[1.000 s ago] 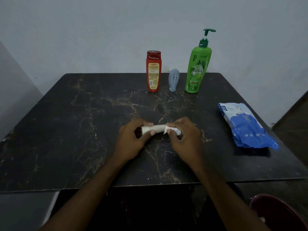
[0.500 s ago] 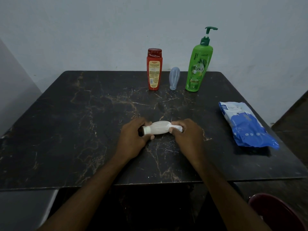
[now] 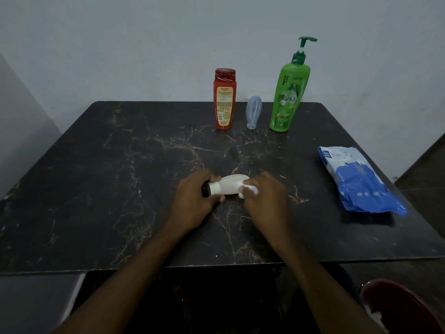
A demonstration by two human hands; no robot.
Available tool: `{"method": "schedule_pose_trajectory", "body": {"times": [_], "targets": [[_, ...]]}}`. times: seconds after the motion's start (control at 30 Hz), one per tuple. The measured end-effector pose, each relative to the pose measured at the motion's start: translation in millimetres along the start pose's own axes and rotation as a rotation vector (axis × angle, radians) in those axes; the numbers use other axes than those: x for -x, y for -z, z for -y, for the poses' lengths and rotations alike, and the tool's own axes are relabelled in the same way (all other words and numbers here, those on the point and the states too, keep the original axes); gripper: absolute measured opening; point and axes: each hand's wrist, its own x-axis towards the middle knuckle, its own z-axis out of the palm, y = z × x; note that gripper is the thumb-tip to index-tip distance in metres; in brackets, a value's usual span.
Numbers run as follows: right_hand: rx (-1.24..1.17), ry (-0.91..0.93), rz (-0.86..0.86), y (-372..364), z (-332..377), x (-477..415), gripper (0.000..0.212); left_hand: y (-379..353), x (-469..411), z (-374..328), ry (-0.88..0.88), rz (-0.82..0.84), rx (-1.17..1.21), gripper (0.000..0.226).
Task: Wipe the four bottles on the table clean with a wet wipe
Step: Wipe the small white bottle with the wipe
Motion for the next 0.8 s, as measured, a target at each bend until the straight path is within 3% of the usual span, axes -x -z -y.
{"method": "schedule_pose_trajectory", "body": {"times": [0.17,0.33,0.43,0.7,0.8], "targets": [[-0.024,-0.139,0.014,10.4,-9.9,-9.9,0.016,2.3,1.6,-4.7,-0.021,0.021,0.002,0.034],[0.023,0.12,-0.041,-14.1,30.8,25.6,0.013,1.6,3.1,-4.4,-0.025,0.006,0.014,0.03],[0.01,0.17,-0.051,-18.8,32.5,29.3,0.012,1.2,2.6,-5.0,-0.01,0.011,0.045,0.029],[-0.055,-0.161,-0.027,8.0,-14.4,-8.2,0.017,2.3,2.5,-3.8,-0.004,0.043,0.019,0.036],[-0.005,-0.092,-0.039,1.8,-0.7,0.7,0.017,2.2,2.5,-3.6,-0.014,0.043,0.01,0.035]]}}
